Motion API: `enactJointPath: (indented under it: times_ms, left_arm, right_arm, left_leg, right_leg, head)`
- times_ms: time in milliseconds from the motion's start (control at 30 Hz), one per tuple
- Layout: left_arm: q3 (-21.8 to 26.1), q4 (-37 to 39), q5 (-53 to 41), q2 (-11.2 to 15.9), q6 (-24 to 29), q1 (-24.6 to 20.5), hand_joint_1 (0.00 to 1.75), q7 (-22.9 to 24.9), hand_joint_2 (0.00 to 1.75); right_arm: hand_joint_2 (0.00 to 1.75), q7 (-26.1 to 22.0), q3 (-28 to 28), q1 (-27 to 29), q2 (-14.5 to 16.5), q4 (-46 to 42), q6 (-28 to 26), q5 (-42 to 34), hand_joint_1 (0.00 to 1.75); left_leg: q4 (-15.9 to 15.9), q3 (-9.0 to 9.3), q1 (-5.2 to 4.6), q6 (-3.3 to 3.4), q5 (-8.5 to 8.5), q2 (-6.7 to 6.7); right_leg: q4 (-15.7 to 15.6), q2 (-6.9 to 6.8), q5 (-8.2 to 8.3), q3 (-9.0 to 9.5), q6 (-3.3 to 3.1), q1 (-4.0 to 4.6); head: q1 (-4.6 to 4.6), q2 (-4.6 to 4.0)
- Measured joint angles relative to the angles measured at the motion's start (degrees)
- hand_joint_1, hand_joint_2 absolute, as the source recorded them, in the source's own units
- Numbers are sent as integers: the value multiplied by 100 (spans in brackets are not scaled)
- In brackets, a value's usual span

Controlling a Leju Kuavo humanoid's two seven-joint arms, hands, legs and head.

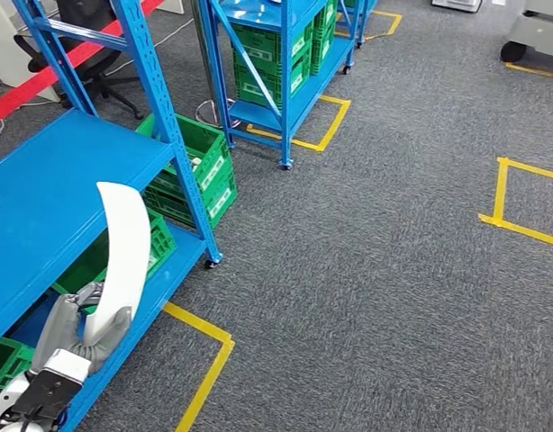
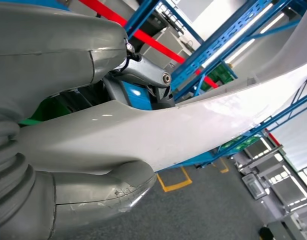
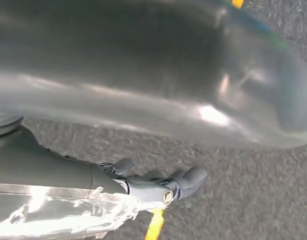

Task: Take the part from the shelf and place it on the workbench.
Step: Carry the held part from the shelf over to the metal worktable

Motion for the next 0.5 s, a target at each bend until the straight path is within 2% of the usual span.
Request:
enactJointPath:
  times_ms: [67, 100, 133, 167, 200, 233, 267, 333, 367, 400, 433, 500]
  left_arm:
    - [75, -22, -25, -48, -80, -2, 175, -8, 175]
    - [108, -29, -33, -69, -118, -2, 175, -10, 175]
    - [139, -33, -45, -85, -157, -1, 175, -11, 175]
    - [168, -33, -59, -103, -190, -2, 175, -10, 175]
    - [193, -33, -73, -121, -219, -7, 175, -10, 175]
    - [213, -33, -86, -141, -248, -12, 175, -10, 175]
    - [232, -33, -102, -162, -280, -22, 175, -10, 175]
    - [253, -34, -130, -197, -331, -51, 175, -12, 175]
    - [265, -38, -143, -210, -352, -69, 175, -14, 175]
    - [274, -43, -147, -217, -365, -86, 175, -15, 175]
    - [280, -47, -150, -230, -375, -100, 175, -16, 175]
    - [290, -56, -156, -252, -390, -121, 175, -16, 175]
  right_arm:
    - [0, 2, -59, -39, 0, 50, 14, -48, 0]
    - [0, 10, -71, -59, 0, 65, 13, -83, 0]
    - [0, 25, -74, -75, 0, 77, 8, -121, 0]
    - [0, 39, -75, -78, 0, 86, 1, -155, 0]
    - [0, 55, -74, -72, 0, 95, -10, -189, 0]
    - [0, 67, -74, -63, 0, 106, -22, -216, 0]
    - [0, 74, -74, -55, 0, 118, -37, -244, 0]
    - [0, 81, -74, -54, 0, 139, -58, -287, 0]
    - [0, 81, -72, -59, 0, 147, -64, -307, 0]
    - [0, 84, -69, -63, 0, 155, -66, -317, 0]
    - [0, 86, -66, -64, 0, 162, -67, -323, 0]
    - [0, 89, -65, -50, 0, 171, -70, -326, 0]
  left_leg:
    - [-41, 11, 23, 60, 35, 128]
    - [-43, 10, 21, 77, 36, 198]
    - [-42, 8, 18, 85, 34, 271]
    - [-41, 7, 17, 87, 32, 344]
    - [-40, 5, 18, 85, 29, 418]
    - [-39, 8, 21, 77, 25, 480]
    - [-37, 20, 29, 63, 16, 543]
    - [-22, 56, 33, 3, -19, 647]
    - [-4, 74, 30, -36, -41, 691]
    - [10, 82, 22, -73, -55, 726]
    - [18, 86, 15, -108, -59, 757]
    - [16, 89, 33, -165, -61, 800]
  right_leg:
    - [320, -272, -215, -166, 50, 13]
    - [667, -442, -419, -326, 69, 14]
    - [1061, -529, -627, -506, 91, 5]
    - [1415, -565, -782, -661, 114, -8]
    - [1637, -582, -851, -747, 136, -22]
    - [1643, -591, -814, -724, 155, -37]
    - [1397, -617, -675, -567, 172, -52]
    - [591, -771, -355, -80, 195, -65]
    - [252, -840, -245, 124, 179, -65]
    - [85, -875, -206, 222, 146, -59]
    - [41, -869, -204, 238, 99, -46]
    - [52, -765, -186, 196, 1, -39]
  head:
    - [28, 0]
    - [42, 0]
    - [53, 0]
    - [52, 0]
    - [52, 0]
    - [53, 0]
    - [53, 0]
    - [53, 0]
    - [51, 0]
    - [45, 0]
    - [41, 0]
    - [34, 0]
